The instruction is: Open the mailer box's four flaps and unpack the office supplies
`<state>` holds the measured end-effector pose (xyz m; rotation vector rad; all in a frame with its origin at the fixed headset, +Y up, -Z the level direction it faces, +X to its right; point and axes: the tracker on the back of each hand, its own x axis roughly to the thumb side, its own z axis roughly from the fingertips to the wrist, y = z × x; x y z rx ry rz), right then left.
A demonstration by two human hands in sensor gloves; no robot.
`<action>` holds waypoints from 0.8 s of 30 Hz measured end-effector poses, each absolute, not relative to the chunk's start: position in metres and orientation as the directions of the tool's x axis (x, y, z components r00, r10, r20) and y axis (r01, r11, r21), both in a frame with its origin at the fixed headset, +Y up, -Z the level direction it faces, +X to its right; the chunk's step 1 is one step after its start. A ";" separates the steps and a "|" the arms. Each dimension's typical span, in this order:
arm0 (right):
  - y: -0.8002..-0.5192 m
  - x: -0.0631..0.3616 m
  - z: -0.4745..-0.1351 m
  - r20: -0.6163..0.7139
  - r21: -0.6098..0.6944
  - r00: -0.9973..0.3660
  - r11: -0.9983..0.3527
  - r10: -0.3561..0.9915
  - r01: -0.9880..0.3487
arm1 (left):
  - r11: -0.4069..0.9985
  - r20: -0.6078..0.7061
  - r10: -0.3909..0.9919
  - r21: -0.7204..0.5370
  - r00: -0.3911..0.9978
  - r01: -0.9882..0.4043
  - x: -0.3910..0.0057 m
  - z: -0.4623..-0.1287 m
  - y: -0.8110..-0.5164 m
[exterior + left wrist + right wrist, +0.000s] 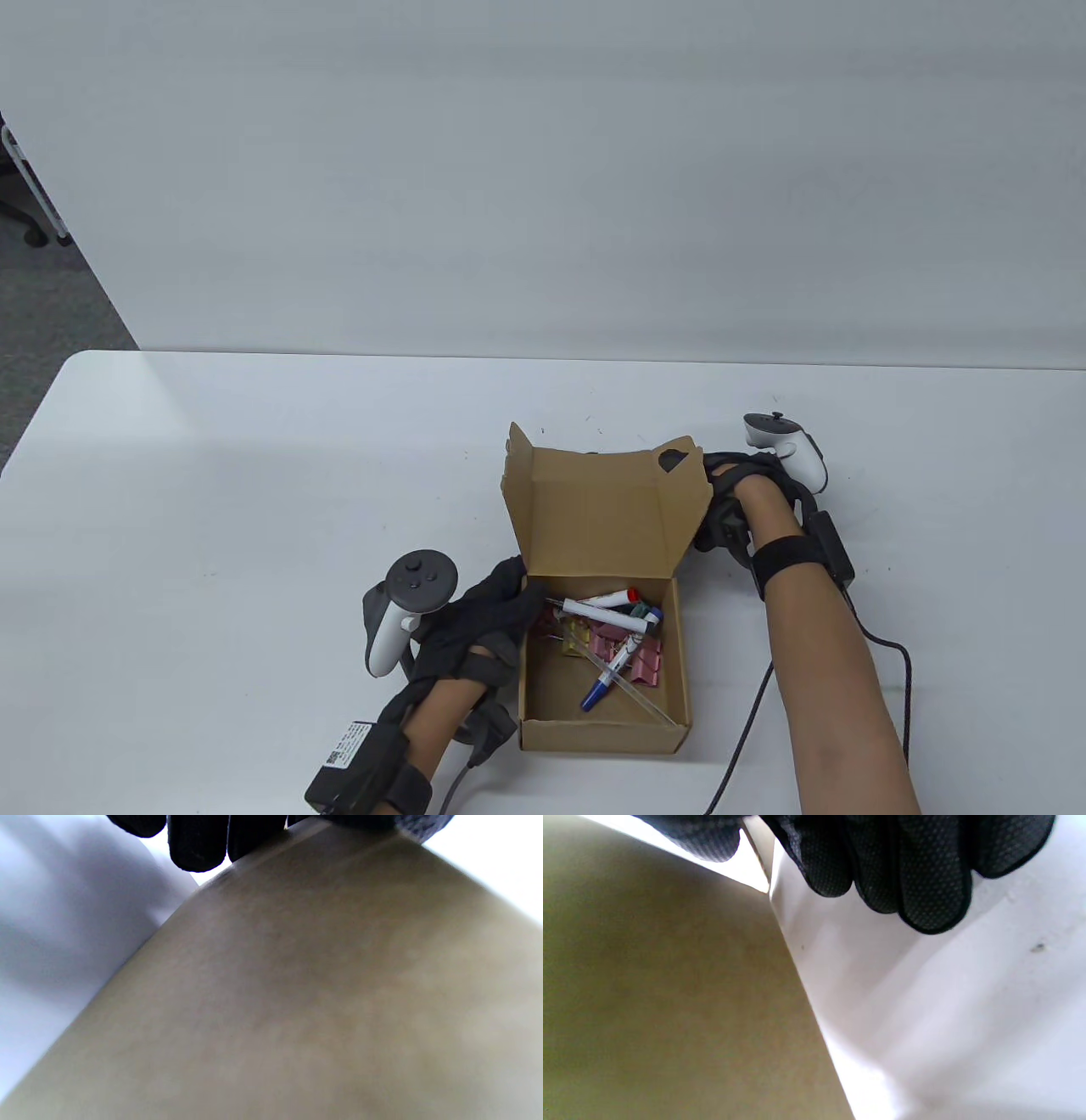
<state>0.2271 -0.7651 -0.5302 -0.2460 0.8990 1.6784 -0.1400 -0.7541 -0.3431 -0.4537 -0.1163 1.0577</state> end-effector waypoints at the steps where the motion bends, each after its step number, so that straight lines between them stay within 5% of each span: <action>1: -0.762 0.231 -0.528 -0.584 0.395 -0.302 -0.061 0.754 -0.917 | 0.407 -0.123 0.861 -0.414 0.493 -0.814 -0.140 -0.343 -0.754; 9: -0.736 0.274 -0.495 -0.497 0.197 -0.205 -0.121 0.843 -0.973 | 0.391 -0.128 0.868 -0.417 0.479 -0.821 -0.140 -0.343 -0.755; 16: -0.691 0.284 -0.446 -0.130 0.155 -0.039 -0.019 0.991 -0.988 | 0.385 -0.128 0.871 -0.420 0.473 -0.822 -0.141 -0.343 -0.755; 24: -0.597 0.201 -0.363 0.267 0.284 -0.578 -0.636 0.771 -0.717 | 0.395 -0.113 0.872 -0.411 0.476 -0.821 -0.141 -0.343 -0.754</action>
